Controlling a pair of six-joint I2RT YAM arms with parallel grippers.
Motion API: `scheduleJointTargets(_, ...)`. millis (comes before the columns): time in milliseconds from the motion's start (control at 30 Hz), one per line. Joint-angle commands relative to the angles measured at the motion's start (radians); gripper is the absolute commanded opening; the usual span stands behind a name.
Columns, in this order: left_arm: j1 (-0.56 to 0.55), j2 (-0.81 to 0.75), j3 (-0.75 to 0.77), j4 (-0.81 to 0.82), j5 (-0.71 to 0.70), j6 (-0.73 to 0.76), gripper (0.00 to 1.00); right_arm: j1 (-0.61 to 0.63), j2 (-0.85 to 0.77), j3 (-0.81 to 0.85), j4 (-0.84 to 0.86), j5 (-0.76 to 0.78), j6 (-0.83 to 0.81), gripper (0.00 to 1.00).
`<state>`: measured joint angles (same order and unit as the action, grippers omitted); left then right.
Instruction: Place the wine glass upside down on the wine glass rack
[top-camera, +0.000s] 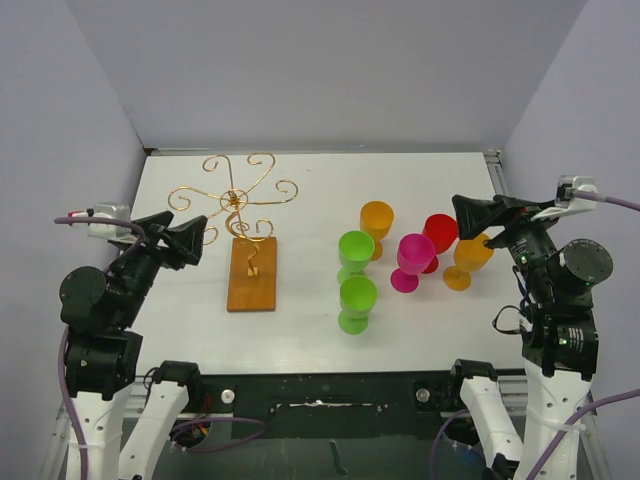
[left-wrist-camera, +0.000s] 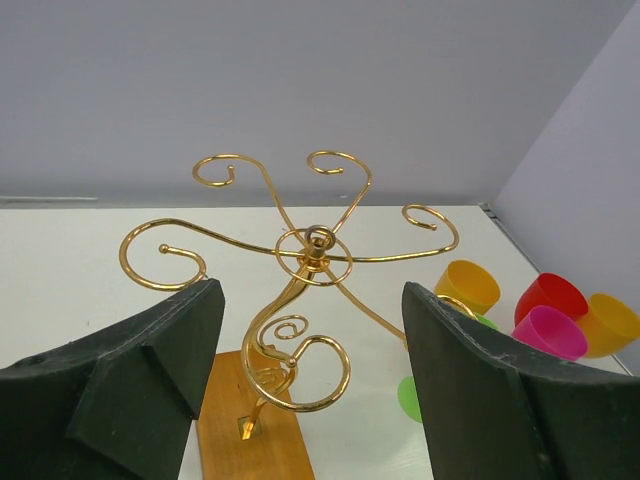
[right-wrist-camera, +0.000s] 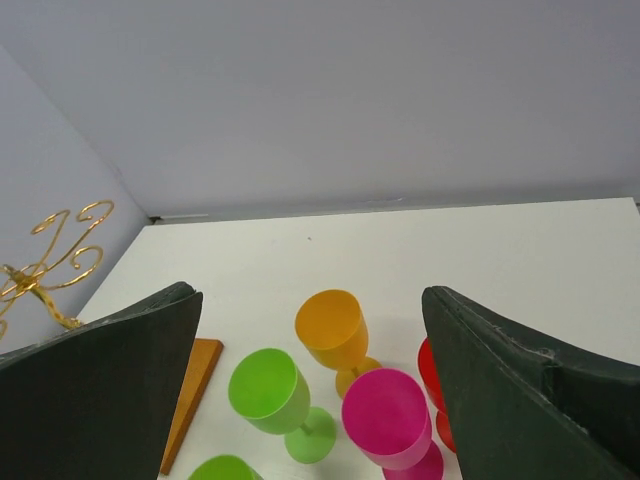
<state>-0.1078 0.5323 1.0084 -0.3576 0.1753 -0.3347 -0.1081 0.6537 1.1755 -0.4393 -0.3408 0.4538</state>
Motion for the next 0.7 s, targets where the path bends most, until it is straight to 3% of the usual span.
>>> scheduleJointTargets(0,-0.007,-0.018,0.007,0.067,0.052,-0.018,0.70,-0.028,-0.008,-0.017,0.064,-0.157,0.049,0.97)
scheduleJointTargets(233,-0.013,-0.030,-0.003,0.105,0.107,-0.026,0.71,-0.042,0.028,-0.041,0.081,-0.250,0.073,0.99)
scheduleJointTargets(433,-0.020,-0.030,-0.001,0.169,0.144,-0.029,0.71,-0.027,0.137,-0.046,0.085,-0.267,0.093,0.86)
scheduleJointTargets(500,-0.023,-0.023,0.008,0.189,0.150,-0.030,0.71,0.006,0.186,-0.040,0.070,-0.210,0.100,0.82)
scheduleJointTargets(667,-0.029,-0.017,0.024,0.240,0.162,-0.023,0.71,0.269,0.349,0.024,-0.001,0.096,0.070,0.75)
